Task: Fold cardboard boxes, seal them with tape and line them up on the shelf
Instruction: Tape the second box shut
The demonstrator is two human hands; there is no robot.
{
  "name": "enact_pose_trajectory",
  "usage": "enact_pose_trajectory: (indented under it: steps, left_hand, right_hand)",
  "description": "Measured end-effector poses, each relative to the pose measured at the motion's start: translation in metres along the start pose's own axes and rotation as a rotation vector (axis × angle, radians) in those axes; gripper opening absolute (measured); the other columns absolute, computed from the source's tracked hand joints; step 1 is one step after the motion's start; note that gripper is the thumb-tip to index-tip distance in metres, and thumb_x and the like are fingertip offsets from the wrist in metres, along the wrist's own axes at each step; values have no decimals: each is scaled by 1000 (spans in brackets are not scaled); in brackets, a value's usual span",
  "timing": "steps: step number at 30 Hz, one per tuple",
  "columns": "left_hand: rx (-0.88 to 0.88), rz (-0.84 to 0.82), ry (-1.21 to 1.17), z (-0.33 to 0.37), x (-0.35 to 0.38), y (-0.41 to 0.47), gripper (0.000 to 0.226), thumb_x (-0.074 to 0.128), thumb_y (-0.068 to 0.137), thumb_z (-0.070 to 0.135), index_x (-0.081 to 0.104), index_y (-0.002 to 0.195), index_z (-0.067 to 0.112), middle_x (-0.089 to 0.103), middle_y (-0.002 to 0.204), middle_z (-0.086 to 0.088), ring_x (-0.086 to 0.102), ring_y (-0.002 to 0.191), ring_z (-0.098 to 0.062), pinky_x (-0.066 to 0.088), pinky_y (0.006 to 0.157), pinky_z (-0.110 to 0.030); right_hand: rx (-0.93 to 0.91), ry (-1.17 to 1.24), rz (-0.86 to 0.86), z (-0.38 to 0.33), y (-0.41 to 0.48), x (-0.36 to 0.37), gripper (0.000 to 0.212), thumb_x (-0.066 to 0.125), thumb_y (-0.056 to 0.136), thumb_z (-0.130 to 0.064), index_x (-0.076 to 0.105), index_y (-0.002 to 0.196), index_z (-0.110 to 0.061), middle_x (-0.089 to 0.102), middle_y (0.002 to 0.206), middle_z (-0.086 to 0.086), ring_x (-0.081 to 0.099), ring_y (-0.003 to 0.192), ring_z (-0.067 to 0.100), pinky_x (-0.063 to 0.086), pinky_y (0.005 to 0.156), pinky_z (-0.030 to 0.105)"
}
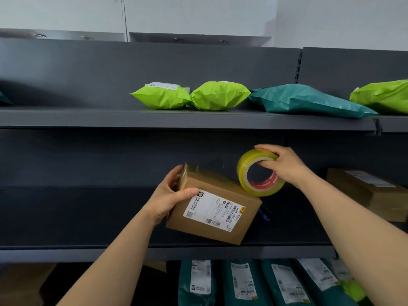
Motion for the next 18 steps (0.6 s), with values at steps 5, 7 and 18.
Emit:
enact_pose_trajectory:
  steps: [5,7,18]
  left_hand:
    - [-61,-136,114,18,-3,1,129,85,44,53,17,153,38,54,129,13,58,109,-4,45,83,-20]
    - [-58,-143,146,29,0,4,131,85,44,54,14,153,37,52,127,15,55,107,0,43,86,-20]
    - [-56,-47,107,17,-11,-4,127,88,39,49,29,150,29,53,129,9,57,108,-5,48,79,-17]
  right_hand:
    - [-17,-21,1,-3,2,4,46,70,85,-9,63,124,-32,64,119,-5,61,104,13,47,87,23]
    - [-26,-23,-1,-4,3,6,46,70,84,-8,63,123,-32,65,120,-5,62,105,13,47,89,24]
    - [8,-113,-21,1,4,4,48,61,88,-3,52,130,-25,61,116,4,63,93,20,51,71,26]
Point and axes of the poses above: each hand's wrist, its own y-axis towards the middle knuckle, its own x-axis out of the palm, z = x × y, the point moved 3 cm from there along y, towards the middle knuckle
